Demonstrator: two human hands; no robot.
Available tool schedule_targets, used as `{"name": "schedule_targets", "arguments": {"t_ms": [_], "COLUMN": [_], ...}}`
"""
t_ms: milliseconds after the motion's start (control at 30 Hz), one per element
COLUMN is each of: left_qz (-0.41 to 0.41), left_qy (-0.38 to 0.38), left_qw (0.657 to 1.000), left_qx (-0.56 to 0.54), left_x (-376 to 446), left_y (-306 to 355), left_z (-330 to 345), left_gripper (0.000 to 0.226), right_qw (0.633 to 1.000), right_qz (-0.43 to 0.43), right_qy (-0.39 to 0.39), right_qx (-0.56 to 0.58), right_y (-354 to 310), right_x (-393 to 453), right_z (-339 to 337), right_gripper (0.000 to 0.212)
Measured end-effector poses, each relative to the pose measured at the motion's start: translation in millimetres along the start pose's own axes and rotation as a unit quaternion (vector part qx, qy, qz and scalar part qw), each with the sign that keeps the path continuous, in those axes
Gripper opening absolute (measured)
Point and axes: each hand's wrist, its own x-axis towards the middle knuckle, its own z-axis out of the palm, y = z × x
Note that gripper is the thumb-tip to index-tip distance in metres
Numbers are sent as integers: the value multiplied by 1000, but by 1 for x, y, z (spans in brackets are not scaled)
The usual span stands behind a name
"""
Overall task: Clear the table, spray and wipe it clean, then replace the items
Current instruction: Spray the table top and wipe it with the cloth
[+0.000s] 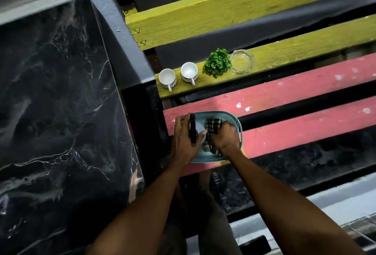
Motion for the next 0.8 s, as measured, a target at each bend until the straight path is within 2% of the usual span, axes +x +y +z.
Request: {"name": "schedule_targets", "arguments": {"t_ms": [67,167,267,400,500,600,667,733,800], "left_qz": [10,29,20,4,-20,-19,-10,-2,3], "left_qy": [14,46,64,94,122,146,154,180,193], "left_qw": [1000,998,998,993,988,983,982,976,974], "left_qx": [-2,-9,-22,-70,-95,-107,-112,-119,-122], "left_x": [2,3,2,-9,-20,-27,-30,-34,-38], "left_y": [4,10,17,38,60,85,99,109,116], "left_z": [-1,-5,-6,-29,-57,-88,-105,-125,-145], "left_gripper": [52,31,26,24,30,36,38,32,19], "right_qw": [1000,998,986,934,870,836,816,811,787], "right_qz": [-4,-11,-1,8,17,24,28,25,24], "right_qy": [6,15,-9,-38,-51,-69,-78,-92,-103], "right_qx": [17,53,168,356,490,543,572,577,608], "right_y": [-2,-1,4,1,-16,-39,-51,-66,-83], "right_x": [-6,-19,-29,-53,-78,-103,-113,-127,-140], "right_z": [-6,-13,-22,-43,-66,-94,-103,-112,-117], "right_gripper": [31,28,23,33,43,42,54,63,61]}}
